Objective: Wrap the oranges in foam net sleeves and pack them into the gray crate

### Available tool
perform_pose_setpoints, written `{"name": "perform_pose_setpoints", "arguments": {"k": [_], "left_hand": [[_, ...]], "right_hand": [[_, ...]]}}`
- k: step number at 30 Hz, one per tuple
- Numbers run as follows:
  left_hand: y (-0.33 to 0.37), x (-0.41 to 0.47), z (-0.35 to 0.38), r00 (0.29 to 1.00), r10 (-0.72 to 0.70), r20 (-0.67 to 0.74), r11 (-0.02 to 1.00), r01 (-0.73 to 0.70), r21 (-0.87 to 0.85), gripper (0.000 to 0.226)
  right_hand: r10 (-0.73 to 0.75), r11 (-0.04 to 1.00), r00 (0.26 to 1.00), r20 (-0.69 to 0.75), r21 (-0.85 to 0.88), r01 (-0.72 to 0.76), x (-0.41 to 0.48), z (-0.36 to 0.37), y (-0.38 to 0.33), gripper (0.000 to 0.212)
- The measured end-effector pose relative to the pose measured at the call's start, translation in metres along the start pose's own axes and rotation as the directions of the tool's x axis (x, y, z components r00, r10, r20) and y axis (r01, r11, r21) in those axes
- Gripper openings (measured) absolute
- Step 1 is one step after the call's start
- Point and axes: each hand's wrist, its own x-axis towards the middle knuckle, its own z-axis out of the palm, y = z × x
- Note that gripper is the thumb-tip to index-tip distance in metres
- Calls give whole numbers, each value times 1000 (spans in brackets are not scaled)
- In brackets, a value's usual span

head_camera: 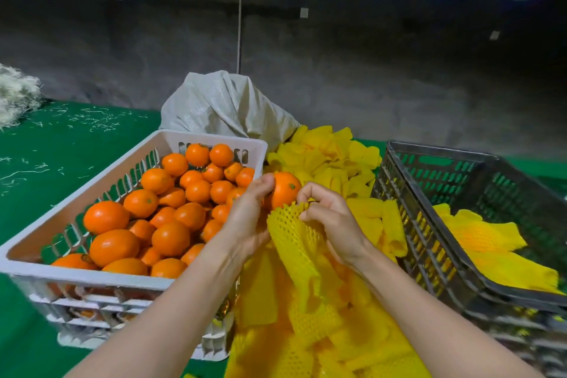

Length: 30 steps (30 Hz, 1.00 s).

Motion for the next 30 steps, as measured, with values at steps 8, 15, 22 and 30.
{"name": "perform_pose_setpoints", "arguments": {"k": [8,15,22,30], "left_hand": [[-56,-7,35,999,36,-4,999,-36,39,23],[-83,-12,54,999,24,-23,990,-21,136,14],[-96,-20,57,989,-65,135,962,26,271,51],[-114,-18,64,999,37,18,991,-39,130,55]], "right_hand": [[-6,978,994,-110,-210,-18,-32,-42,6,27],[-322,808,911,-257,-576,123,-48,-63,10,10],[-238,900,880,-411,-434,41,-48,-83,22,2],[-323,873,785,-528,-487,32,-48,-74,31,19]]}}
